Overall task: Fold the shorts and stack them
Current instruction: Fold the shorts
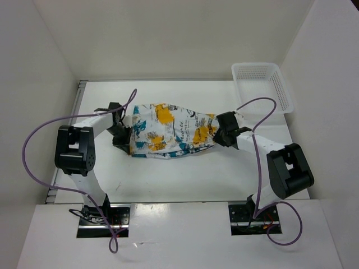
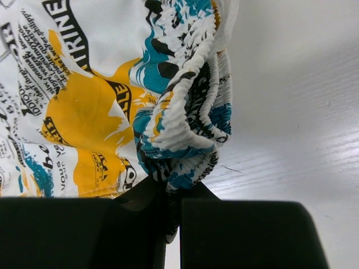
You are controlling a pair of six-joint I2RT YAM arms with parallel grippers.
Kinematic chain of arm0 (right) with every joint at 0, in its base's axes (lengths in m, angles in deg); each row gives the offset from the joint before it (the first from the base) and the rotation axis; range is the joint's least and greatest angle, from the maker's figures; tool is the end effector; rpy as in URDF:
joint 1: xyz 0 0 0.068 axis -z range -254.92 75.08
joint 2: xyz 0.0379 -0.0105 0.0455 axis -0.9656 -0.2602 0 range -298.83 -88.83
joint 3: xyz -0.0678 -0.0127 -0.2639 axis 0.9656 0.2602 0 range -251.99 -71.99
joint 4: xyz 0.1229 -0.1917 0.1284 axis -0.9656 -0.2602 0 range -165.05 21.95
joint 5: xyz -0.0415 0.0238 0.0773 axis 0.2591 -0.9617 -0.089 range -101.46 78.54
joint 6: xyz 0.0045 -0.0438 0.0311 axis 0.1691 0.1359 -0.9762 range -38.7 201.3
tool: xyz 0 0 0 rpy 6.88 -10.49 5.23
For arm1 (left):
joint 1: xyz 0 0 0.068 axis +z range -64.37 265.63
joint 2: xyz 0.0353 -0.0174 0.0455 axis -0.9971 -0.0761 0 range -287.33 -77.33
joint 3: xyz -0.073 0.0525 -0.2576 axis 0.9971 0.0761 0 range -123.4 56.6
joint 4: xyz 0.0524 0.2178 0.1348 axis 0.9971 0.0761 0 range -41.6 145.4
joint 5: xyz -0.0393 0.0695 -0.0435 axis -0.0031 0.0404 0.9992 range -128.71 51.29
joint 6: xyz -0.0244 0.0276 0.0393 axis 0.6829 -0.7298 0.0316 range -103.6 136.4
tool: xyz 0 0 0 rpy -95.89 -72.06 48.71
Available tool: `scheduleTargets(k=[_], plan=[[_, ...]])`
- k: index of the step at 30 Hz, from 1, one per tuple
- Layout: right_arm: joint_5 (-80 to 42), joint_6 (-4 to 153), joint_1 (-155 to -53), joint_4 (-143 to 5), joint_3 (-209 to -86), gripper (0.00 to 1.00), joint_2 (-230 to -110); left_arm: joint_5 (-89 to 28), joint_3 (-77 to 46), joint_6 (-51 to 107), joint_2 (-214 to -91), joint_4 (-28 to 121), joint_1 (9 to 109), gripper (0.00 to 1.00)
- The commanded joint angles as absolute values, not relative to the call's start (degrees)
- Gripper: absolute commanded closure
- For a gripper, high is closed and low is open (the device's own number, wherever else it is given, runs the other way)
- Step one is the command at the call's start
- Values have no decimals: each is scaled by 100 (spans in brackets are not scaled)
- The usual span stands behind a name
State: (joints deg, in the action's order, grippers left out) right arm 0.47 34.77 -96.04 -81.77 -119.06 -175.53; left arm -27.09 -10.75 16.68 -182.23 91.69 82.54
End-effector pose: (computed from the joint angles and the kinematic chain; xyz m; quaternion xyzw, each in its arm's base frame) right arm 0.2794 0.1001 0.1797 0.2394 0.9139 0.0922 0.3147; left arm 0.3352 -0.0253 0.1595 0.0324 0.9912 -0.1033 0.0764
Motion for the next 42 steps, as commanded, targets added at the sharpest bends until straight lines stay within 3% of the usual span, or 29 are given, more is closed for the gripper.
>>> scheduleTargets(k=[1,8,12,14,15,19,27,33,38,41,42], plan=[[392,3419,-9654,-8150,-11760,100,-17329,-2362,-1256,1640,-17805,9479,8484,100],[524,3419,-9654,-8150,-11602,100,-17216,-1156,-1547,1640,-17752,11034,8686,100],[524,3419,-9654,-8097,-11549,100,-17215,-1707,-995,1640,-17823,10572,8512,99],[524,3419,-9654,-8097,-11549,100,-17215,-1884,-749,1640,-17875,10343,8458,93],[524,3480,-9654,-8097,-11619,100,-17215,-1885,-748,1640,-17875,10281,8458,79],[524,3533,-9654,-8159,-11742,100,-17268,-2096,-905,1640,-17875,10271,8458,56],[866,3902,-9654,-8475,-12120,100,-17057,-1683,-2426,1640,-17823,10071,8766,35],[1147,4271,-9654,-8765,-12498,100,-16952,-2850,-2444,1640,-18850,9192,8256,35],[1631,5208,-10014,-8880,-13042,100,-16820,-2913,-2365,1640,-19115,8839,8151,35],[1562,5912,-10435,-8652,-13568,100,-17029,-2800,-2522,1640,-19448,8769,8150,48],[1335,6489,-10723,-8564,-13710,100,-17118,-2720,-2584,1640,-19588,8769,8150,58]])
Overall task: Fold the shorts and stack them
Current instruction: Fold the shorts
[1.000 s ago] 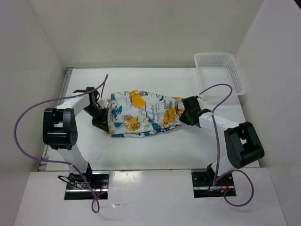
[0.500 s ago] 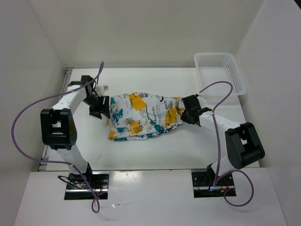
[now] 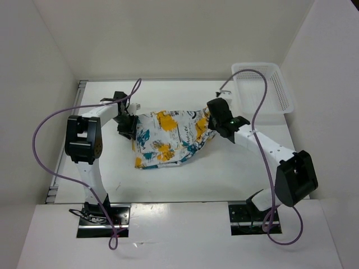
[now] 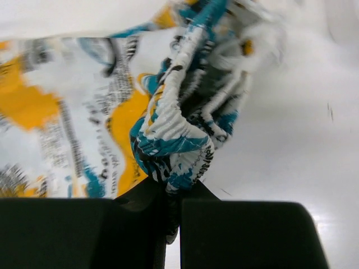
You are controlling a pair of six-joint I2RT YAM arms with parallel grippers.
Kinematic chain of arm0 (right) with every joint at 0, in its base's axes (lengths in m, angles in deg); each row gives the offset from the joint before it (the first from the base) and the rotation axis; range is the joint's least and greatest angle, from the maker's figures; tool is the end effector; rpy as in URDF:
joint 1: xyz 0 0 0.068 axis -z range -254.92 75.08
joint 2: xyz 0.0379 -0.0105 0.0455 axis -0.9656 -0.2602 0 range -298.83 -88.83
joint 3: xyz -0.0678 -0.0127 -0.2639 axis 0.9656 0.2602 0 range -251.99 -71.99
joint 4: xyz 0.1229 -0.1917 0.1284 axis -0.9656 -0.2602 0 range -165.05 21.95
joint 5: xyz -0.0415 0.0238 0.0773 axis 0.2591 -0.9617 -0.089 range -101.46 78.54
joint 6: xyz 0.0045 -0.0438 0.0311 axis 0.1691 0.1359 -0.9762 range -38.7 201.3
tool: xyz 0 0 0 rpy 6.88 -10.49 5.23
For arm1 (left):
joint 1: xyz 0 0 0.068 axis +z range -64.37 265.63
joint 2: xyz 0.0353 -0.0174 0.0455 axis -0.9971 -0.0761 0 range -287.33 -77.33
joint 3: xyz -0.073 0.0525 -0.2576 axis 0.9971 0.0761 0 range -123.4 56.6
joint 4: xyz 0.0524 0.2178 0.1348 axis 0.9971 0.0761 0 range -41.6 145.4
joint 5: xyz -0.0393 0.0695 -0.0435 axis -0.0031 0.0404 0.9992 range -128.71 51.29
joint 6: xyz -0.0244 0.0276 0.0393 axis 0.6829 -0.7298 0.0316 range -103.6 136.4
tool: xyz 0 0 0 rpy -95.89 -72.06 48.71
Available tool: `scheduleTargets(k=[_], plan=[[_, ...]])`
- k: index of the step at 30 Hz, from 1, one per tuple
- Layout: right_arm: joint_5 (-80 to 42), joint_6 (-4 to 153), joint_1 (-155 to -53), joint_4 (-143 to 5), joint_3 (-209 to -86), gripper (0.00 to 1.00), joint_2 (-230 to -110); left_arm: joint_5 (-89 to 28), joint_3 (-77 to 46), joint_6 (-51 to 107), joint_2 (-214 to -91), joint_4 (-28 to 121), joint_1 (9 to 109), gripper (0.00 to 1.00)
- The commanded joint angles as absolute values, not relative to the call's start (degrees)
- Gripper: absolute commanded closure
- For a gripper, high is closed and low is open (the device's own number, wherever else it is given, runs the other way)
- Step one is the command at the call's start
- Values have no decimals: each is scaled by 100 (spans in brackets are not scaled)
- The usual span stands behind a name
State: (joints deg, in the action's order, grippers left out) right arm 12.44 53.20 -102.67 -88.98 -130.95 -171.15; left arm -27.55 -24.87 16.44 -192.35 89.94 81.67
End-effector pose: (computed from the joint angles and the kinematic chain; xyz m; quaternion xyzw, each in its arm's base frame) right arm 0.2807 0.1314 0.2587 0.0831 0.9013 0.0095 0.4251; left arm 0.3957 -0.0343 0.1622 0.0464 0.9858 -0.1009 0.1256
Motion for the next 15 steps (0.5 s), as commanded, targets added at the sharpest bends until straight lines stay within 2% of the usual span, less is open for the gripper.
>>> scheduleTargets(k=[1,3,4,7,10,15], plan=[[1246,6765,-10918,-8441,-14025,100,-17353,-2572,-2671,1640,-19659,8769,8150,63],[1140,7521,-11322,-8379,-14386,100,-17670,-2430,-2751,1640,-19861,8769,8098,72],[1000,7758,-11716,-8379,-14797,100,-17855,-2282,-2847,1640,-19931,8769,8098,81],[466,8558,-12402,-8379,-15641,100,-18646,-1983,-2979,1640,-20107,8769,8098,92],[-106,9148,-12939,-8379,-16458,100,-19446,-1902,-3050,1640,-20160,8716,8045,97],[-837,9483,-13381,-8651,-17490,100,-20544,-1559,-3323,1640,-20213,8716,8045,98]])
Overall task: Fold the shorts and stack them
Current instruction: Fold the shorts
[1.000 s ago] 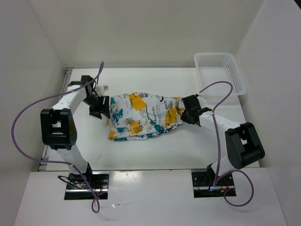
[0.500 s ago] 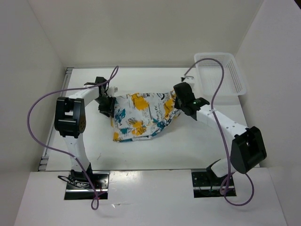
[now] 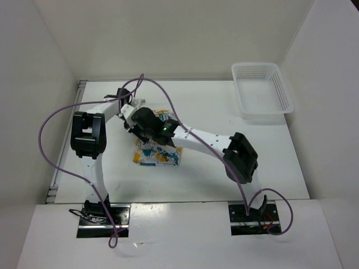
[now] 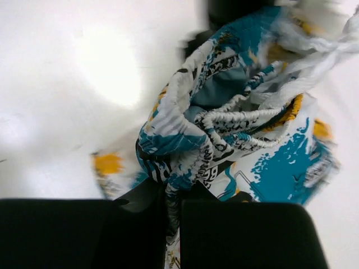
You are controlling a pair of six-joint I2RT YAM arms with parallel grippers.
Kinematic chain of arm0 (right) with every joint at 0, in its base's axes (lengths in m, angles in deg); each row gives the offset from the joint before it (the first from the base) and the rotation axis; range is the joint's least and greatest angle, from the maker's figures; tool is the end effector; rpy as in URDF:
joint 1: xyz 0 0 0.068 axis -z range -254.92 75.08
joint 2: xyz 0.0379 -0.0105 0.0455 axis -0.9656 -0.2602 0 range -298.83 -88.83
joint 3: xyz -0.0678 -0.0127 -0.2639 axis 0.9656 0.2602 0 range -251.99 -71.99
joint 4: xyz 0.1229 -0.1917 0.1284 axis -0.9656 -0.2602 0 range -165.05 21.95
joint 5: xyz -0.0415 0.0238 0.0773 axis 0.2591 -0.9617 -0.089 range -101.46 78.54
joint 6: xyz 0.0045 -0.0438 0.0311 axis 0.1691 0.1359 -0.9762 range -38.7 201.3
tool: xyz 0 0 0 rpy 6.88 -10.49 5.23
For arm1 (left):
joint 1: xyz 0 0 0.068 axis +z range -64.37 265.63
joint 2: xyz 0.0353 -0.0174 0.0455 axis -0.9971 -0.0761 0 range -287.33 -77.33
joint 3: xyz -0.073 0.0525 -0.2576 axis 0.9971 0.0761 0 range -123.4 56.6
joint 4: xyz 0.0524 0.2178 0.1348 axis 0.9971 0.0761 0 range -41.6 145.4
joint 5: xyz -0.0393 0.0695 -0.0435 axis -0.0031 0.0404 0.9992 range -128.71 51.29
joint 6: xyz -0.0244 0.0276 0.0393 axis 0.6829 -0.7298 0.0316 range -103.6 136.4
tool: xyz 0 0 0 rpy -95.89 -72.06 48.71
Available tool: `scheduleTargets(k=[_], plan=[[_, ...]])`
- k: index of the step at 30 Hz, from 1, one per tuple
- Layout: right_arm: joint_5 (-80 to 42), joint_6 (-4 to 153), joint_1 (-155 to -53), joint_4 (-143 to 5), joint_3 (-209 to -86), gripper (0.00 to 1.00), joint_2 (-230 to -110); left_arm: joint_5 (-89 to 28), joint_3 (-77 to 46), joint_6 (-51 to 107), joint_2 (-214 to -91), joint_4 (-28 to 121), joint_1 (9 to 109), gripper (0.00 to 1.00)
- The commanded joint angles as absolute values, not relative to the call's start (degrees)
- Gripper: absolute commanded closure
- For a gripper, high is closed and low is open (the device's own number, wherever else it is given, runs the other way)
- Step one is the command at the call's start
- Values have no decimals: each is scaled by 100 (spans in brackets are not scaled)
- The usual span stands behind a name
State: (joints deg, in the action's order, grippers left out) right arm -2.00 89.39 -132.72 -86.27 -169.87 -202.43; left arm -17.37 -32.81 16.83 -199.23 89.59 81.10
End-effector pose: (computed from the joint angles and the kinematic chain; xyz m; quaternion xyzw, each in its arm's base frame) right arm 0.2544 0.3931 0.2859 -0.4460 0.7593 0.1309 0.4555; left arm 0.4262 -0.0468 0.1539 0.0611 0.9712 -0.1892 0.1313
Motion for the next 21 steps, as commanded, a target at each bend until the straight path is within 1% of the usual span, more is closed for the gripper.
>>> scheduleTargets(k=[1,3,7,8,9,10,11,13,15,17,19,21], plan=[[-960,9257,-13381,-8599,-17491,100,-20607,-1559,-3323,1640,-20213,8716,8097,98],[-1154,9176,-13381,-8537,-17491,100,-20782,-1481,-3323,1640,-20213,8716,8167,98],[-1164,8974,-13381,-8335,-17438,99,-20977,-1375,-3323,1640,-20213,8716,8387,78],[-1033,8895,-13381,-8335,-17369,93,-21046,-1436,-3323,1640,-20213,8716,8388,68],[-1032,8894,-13381,-8283,-17368,84,-21047,-1506,-3323,1640,-20213,8716,8457,65],[-1031,8825,-13381,-8282,-17368,66,-21047,-1507,-3384,1640,-20161,8716,8458,60],[-1110,8824,-13381,-8282,-17316,51,-21047,-1576,-3445,1640,-20160,8716,8519,54],[-1320,8702,-13381,-8282,-17367,44,-21047,-1752,-3498,1640,-20160,8769,8599,49],[-1681,8640,-13381,-8343,-17560,39,-20925,-1884,-3559,1640,-20160,8769,8774,43],[-1831,8639,-13433,-8414,-17798,37,-20714,-1946,-3683,1640,-20160,8821,9037,40],[-1831,8578,-13433,-8414,-17798,37,-20347,-2016,-3849,1640,-20108,8874,9317,38],[-1552,8447,-13433,-8204,-17484,37,-20003,-2191,-3972,1640,-19985,8874,9477,35]])
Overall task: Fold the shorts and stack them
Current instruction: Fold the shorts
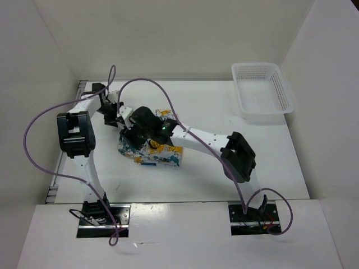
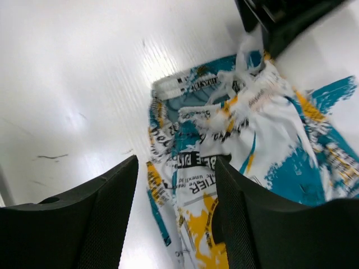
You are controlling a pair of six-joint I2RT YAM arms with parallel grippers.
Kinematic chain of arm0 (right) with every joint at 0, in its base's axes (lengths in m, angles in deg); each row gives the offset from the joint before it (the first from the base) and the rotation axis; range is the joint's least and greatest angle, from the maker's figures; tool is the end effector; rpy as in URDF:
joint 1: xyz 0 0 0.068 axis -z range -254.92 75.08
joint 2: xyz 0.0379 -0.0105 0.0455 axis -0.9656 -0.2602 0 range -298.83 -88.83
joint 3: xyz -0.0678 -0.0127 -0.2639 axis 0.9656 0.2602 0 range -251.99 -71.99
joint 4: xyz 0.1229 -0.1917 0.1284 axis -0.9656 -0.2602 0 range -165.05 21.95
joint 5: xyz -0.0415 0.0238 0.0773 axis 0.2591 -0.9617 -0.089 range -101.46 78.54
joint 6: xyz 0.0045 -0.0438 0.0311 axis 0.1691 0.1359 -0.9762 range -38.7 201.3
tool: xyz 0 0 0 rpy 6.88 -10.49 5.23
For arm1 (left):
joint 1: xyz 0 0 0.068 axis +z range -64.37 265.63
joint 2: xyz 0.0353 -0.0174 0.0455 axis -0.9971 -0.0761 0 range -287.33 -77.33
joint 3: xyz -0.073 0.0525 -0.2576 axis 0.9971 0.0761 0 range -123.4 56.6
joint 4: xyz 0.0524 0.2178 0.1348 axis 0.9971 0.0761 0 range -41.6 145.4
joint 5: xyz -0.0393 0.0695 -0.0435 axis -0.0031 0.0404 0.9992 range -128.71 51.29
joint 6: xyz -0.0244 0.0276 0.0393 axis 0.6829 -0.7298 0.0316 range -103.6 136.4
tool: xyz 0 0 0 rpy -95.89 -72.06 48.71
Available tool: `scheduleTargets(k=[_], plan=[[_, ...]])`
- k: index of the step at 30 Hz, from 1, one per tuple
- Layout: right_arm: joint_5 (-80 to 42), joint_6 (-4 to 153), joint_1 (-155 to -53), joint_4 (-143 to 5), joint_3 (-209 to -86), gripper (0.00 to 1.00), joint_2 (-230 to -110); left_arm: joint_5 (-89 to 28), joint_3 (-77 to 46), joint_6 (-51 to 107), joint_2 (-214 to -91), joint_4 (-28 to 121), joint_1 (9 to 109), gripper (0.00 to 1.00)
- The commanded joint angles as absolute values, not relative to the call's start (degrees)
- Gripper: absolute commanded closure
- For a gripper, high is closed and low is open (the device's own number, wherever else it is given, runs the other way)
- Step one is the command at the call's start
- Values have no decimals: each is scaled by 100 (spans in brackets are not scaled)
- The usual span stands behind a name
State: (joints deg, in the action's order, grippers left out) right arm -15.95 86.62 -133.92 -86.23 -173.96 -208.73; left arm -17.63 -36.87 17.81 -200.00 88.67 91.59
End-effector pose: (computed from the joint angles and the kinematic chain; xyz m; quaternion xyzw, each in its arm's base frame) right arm 0.2507 0.4228 0.2595 -0.4892 0.7446 0.2356 0.3882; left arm 0.4423 0.0333 0.1683 -0.0296 0.9675 -0.1730 0.1821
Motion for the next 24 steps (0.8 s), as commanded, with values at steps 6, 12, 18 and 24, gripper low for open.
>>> scheduleTargets(k=[6,12,18,24], plan=[[-786,7701,-13066,-7377,-15471,36,-18526,-2396,-4088,1640,-19133,8891,9600,34],[-443,6821,-12678,-8018,-14268,36,-18410,-1754,-3570,1640,-18737,9717,9258,34],[-443,6293,-12678,-7895,-13309,34,-18191,-1340,-2585,1640,-18798,9727,9153,34],[-521,6170,-12678,-7843,-12930,32,-18252,-840,-2338,1640,-18983,9727,8959,39]])
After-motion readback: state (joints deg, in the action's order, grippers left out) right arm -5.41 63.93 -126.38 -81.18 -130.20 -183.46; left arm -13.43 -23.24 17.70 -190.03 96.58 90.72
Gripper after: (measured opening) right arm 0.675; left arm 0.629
